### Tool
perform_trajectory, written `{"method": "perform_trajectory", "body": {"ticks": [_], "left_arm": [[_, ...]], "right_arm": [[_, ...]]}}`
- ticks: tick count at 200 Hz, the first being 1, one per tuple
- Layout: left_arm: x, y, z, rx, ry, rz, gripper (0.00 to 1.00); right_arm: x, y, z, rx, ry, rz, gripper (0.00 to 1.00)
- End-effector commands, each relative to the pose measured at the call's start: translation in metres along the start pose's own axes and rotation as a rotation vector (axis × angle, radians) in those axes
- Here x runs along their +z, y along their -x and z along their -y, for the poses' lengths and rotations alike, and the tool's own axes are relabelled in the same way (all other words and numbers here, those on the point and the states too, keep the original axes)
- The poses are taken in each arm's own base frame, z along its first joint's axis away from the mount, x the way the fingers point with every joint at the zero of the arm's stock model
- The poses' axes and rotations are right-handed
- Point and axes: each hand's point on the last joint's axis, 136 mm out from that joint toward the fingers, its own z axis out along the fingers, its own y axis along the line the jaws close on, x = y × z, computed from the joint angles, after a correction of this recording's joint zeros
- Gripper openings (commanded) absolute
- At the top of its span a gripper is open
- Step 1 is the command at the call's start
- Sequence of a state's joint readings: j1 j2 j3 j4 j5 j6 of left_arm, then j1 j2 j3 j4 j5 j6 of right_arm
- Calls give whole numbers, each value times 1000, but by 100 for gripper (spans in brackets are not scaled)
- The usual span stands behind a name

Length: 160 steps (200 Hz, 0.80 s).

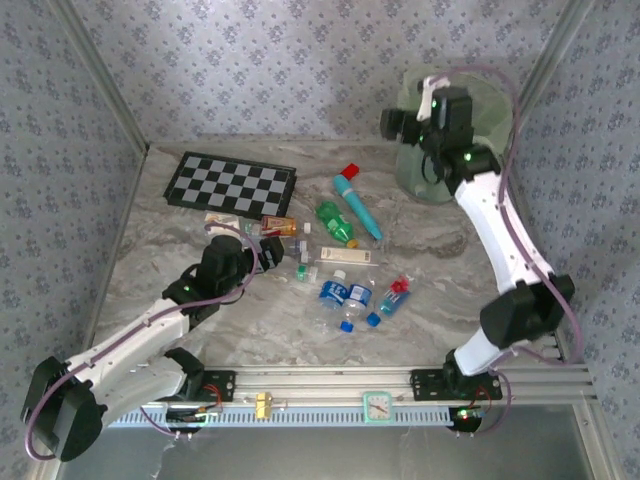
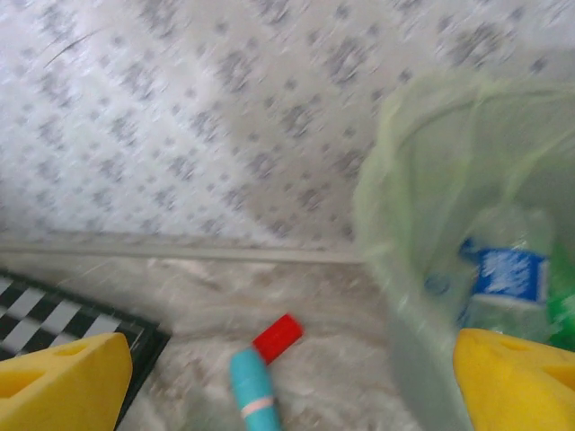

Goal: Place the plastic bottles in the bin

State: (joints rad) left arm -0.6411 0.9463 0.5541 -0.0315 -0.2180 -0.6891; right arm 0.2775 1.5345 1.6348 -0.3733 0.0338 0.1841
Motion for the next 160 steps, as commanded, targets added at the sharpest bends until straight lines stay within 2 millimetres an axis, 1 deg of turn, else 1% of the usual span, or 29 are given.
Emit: {"method": "perform_trajectory", "body": {"ticks": [1,3,7,17,29,32,34,39,57,60,74,88,101,114,123,144,160], "left_arm": [[5,5,-3,17,19,19,100],[6,5,-3,16,19,17,100],[7,5,-3,16,20,18,100],[10,5,-1,19,19,14,100],[13,5,0,17,15,11,100],[14,4,0,18,17,8,100],[15,4,0,18,16,7,100],[16,4,1,16,15,6,100],[20,1,1,4,14,0,100],[21,0,0,2,16,-1,100],[24,-2,-1,-9,20,-6,100],[25,-4,-2,-15,22,-10,100],[26,-5,-3,-17,27,-9,100],[26,-5,-5,-15,37,-7,100],[26,-4,-6,-16,44,-3,100],[27,-4,-9,-20,56,1,100],[28,-3,-8,-24,56,0,100]], "right_arm": [[-13,-41,-17,35,50,-39,94],[-15,-44,-19,37,52,-41,94],[-17,-56,-22,39,57,-65,94],[-25,-81,-27,42,60,-107,95],[-35,-111,-26,63,37,-160,95],[-37,-116,-27,70,34,-167,95],[-38,-128,-25,73,25,-189,95],[-41,-144,-22,91,11,-216,95],[-55,-189,-14,176,-20,-285,95],[-58,-193,-12,193,-33,-289,95],[-70,-227,-1,265,-81,-332,95],[-81,-252,8,344,-123,-353,95],[-94,-279,24,397,-209,-387,95],[-106,-298,36,444,-271,-416,96],[-112,-309,40,471,-291,-433,96],[-120,-326,41,530,-305,-449,96],[-121,-335,37,565,-296,-455,96]]}}
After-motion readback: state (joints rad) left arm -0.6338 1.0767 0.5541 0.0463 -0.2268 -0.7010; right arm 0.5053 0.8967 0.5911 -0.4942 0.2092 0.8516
